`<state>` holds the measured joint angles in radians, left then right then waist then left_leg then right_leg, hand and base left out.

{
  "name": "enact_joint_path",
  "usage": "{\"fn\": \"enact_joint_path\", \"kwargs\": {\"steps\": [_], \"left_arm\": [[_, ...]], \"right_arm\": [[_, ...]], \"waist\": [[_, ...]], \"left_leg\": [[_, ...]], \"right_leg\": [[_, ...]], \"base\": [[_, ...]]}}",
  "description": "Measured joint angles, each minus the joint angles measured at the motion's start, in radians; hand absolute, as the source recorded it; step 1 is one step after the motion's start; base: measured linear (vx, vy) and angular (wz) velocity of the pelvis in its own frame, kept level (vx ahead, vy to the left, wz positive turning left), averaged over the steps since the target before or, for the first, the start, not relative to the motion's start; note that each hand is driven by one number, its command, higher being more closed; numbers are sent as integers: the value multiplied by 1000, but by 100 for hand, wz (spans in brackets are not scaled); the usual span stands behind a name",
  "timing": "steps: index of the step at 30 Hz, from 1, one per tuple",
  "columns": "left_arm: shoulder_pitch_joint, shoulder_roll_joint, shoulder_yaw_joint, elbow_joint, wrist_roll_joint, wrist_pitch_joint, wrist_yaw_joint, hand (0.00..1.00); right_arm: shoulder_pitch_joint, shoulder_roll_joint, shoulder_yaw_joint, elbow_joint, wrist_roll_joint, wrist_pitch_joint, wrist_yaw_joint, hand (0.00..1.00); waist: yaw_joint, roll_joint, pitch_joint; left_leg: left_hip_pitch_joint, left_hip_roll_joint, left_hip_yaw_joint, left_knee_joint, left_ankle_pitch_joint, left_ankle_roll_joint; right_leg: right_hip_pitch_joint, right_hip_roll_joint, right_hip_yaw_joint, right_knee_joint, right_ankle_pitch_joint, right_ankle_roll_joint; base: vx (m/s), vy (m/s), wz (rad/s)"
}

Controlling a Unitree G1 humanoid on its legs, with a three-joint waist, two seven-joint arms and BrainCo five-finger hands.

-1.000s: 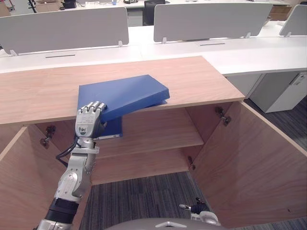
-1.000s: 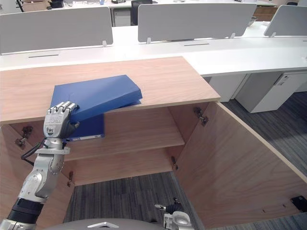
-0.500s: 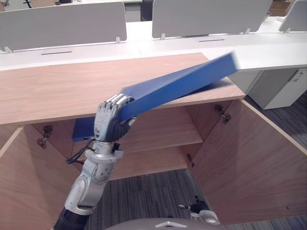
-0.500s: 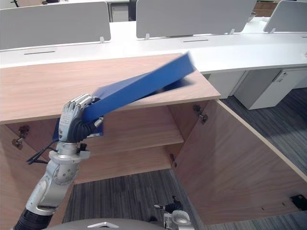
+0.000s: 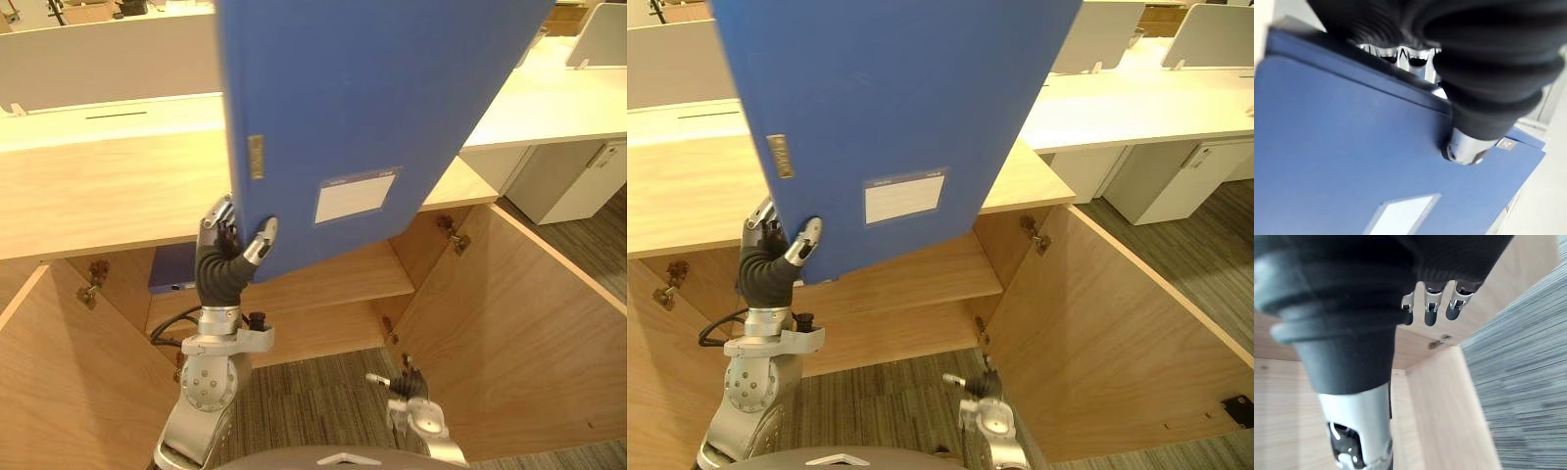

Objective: Walk over to the cabinet, pick up the folder, carry it to the office cabinet, place the folder inside the office cabinet, then close the office cabinet door

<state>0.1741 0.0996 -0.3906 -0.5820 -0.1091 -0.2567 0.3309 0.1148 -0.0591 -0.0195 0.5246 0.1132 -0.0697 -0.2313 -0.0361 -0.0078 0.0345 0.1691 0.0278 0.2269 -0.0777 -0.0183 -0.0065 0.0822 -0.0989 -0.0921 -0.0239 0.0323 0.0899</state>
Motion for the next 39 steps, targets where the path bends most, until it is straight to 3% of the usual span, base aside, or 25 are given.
{"fn": "enact_joint_path", "kwargs": {"steps": [6,9,16,19,31,39], "left_arm": [[59,-20,70,5,-64,0,-56,100],[68,-28,114,12,-61,0,-61,100],[86,-32,168,99,-6,0,-79,100],[87,-32,179,106,-7,0,-95,100],[84,-22,190,179,-41,1,-194,100],[82,-18,163,178,-47,0,-230,100]], "right_arm": [[39,70,-3,-356,42,-65,6,0],[74,91,-1,-553,41,-94,16,0],[63,85,-3,-821,39,-171,59,0],[42,72,-3,-841,39,-182,80,0],[-65,-120,10,-898,97,-189,169,0],[-100,-163,55,-779,176,-182,227,0]], "waist": [[3,-14,10],[2,-26,17],[1,-29,26],[1,-30,28],[3,-31,34],[4,-29,35]], "left_leg": [[6,0,0,0,-3,3],[7,-1,0,0,-4,4],[9,-1,8,0,-8,3],[5,-1,17,2,-10,3],[-31,-1,20,46,-37,7],[-47,-2,12,47,-37,9]], "right_leg": [[2,0,-1,0,0,0],[2,-1,-1,0,0,0],[0,-1,5,-1,-1,1],[-8,0,14,0,0,2],[-24,-3,22,-2,2,4],[-29,-5,17,-2,2,4]], "base": [[0,0,0],[0,0,0],[-5,-4,-1],[-16,-9,-9],[0,0,-2],[-20,-8,3]]}}
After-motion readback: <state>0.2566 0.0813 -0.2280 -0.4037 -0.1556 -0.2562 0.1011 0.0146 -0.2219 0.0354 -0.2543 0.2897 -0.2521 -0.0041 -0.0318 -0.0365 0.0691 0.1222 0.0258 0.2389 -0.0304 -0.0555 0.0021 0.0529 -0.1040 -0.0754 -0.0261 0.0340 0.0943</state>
